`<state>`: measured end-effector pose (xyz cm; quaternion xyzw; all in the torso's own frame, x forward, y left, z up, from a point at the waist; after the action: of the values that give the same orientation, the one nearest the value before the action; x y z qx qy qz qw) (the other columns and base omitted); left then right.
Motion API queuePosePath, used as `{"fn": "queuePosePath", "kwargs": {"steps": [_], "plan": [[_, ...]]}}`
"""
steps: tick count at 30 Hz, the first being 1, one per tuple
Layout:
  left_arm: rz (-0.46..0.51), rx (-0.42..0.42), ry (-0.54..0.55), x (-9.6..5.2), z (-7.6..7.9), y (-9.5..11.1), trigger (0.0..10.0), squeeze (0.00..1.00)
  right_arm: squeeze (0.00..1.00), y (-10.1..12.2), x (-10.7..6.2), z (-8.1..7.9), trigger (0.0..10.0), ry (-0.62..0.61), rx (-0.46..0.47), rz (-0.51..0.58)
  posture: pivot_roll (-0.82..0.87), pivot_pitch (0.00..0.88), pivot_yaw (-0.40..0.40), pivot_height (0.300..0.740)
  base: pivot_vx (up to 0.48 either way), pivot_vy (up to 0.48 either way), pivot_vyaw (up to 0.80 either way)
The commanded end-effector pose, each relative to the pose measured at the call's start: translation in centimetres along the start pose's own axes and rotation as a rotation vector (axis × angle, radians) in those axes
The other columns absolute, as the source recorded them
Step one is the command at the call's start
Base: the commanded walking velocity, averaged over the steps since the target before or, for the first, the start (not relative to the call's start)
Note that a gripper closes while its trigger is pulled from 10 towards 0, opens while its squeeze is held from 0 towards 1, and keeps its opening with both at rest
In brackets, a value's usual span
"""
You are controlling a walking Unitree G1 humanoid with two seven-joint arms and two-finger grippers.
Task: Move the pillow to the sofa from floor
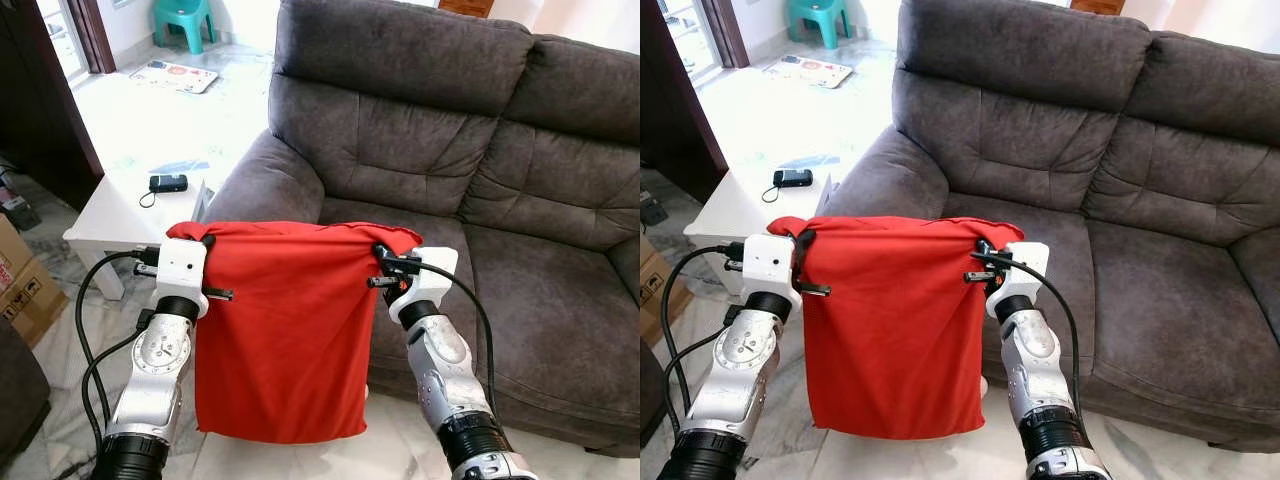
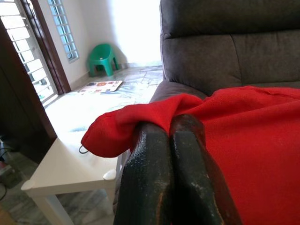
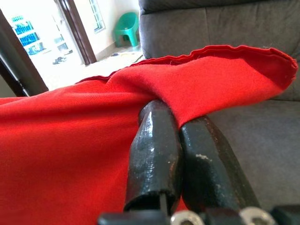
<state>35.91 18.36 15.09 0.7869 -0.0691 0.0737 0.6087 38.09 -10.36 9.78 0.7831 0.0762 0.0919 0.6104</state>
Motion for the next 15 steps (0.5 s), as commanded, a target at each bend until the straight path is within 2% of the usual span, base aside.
{"fn": "queuePosePath", "kwargs": {"steps": [1,15], "plan": [[0.063,0.001,0.035,0.68,-0.77,1.67,10.0,0.0,0.0,2.89,0.54,1.23,10.0,-0.046,-0.005,0.111,0.17,0.0,-0.145,0.74,0.0,-0.371,0.0],[0.056,-0.011,0.037,0.39,-0.45,1.39,10.0,0.0,0.0,2.76,0.45,1.45,10.0,-0.045,-0.019,0.102,0.16,0.0,-0.158,0.74,0.0,-0.386,0.0]]}}
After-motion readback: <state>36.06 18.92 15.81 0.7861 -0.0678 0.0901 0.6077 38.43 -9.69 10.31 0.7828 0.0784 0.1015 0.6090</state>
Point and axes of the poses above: a point about 5 cm out from each wrist's last joint towards the gripper, its own x axis pointing out of the wrist towards the gripper, its own y axis along the axis of the wrist's last joint, z = x × y, the point moved 5 cm from there along x, pointing out of the wrist towards the gripper
